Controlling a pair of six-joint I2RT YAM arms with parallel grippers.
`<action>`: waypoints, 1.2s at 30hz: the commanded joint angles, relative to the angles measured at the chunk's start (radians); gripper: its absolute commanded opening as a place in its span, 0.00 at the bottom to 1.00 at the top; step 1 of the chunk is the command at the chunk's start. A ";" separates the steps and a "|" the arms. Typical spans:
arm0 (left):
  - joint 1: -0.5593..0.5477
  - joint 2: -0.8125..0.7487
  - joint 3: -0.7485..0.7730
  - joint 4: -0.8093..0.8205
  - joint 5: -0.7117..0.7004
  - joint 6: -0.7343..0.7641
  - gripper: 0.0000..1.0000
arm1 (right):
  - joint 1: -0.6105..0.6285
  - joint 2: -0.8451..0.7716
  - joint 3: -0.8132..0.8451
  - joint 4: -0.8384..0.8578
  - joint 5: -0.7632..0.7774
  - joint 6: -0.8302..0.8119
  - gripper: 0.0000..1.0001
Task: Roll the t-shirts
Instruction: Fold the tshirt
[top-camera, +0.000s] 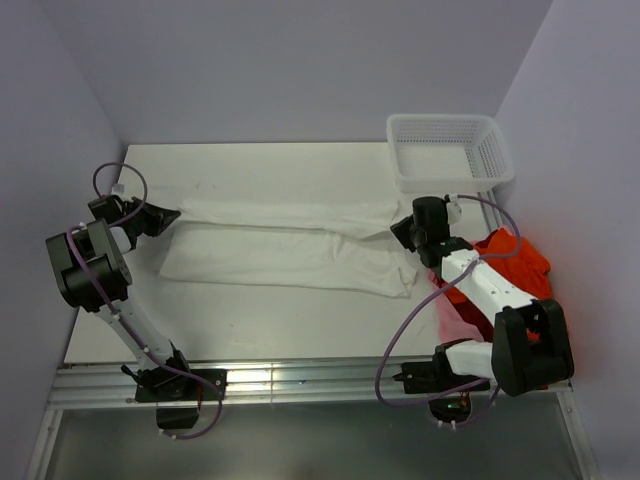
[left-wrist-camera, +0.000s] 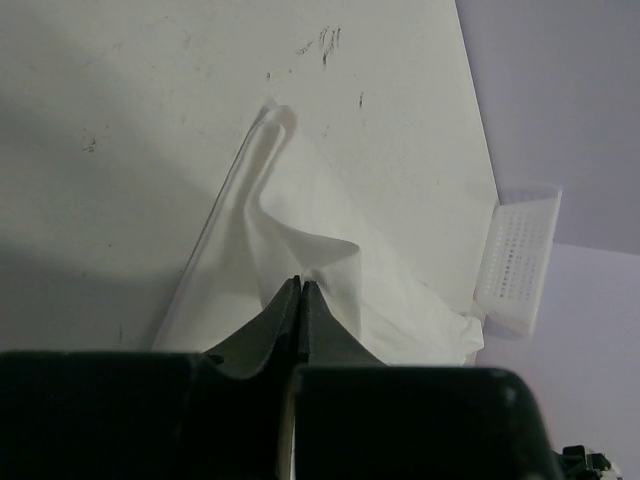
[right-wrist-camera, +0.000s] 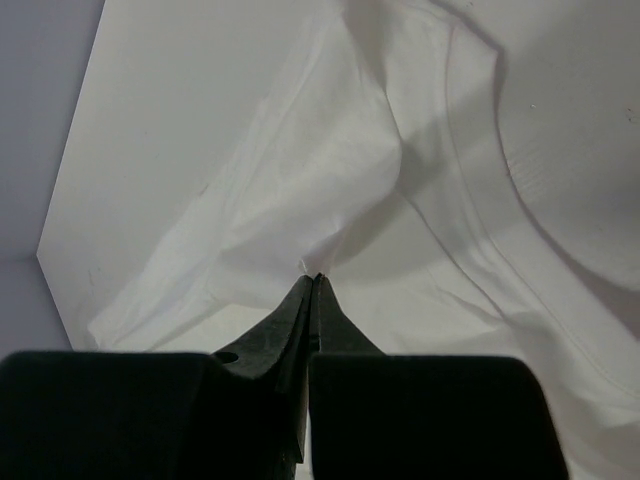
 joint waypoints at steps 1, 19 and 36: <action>0.006 0.013 0.041 -0.007 0.006 0.019 0.06 | 0.005 -0.010 -0.015 -0.006 0.028 -0.015 0.00; 0.004 -0.074 0.041 -0.169 -0.115 0.106 0.73 | 0.008 0.062 -0.025 -0.047 0.084 -0.065 0.54; -0.123 -0.154 0.210 -0.442 -0.383 0.257 0.75 | 0.013 0.125 0.060 0.071 0.012 -0.320 0.42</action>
